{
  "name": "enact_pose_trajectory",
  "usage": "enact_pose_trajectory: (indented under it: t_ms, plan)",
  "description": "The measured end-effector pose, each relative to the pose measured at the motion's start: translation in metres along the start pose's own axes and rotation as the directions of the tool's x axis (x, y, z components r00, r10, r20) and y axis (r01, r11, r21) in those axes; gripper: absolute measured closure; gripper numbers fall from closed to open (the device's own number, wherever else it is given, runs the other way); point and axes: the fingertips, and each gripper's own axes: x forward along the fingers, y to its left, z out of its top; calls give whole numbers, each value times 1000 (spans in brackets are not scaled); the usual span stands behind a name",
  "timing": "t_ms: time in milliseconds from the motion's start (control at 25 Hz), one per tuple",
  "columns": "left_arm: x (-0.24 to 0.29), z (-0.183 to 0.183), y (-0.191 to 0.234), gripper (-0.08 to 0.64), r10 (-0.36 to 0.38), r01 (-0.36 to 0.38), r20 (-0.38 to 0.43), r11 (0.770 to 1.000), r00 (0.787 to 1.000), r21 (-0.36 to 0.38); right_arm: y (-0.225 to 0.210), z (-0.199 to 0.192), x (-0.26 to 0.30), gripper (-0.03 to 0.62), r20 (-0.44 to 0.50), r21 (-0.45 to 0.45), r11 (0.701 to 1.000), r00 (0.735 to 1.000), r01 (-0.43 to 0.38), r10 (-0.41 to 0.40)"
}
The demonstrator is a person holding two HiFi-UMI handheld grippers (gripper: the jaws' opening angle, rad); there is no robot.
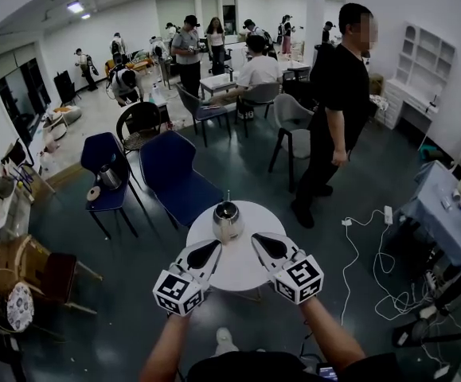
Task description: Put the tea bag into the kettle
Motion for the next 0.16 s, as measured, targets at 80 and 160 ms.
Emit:
enact_pose_trajectory:
  t_ms: [80,160]
  plan:
    - [-2,0,-14,541,4,-4,-1,1000,1000,2,1,0,-14,577,4,1,1000,1000,-1,1]
    - [-4,0,-27,541,7,-7,-3,1000,1000,4,2,0,-27,577,7,2,1000,1000,-3,3]
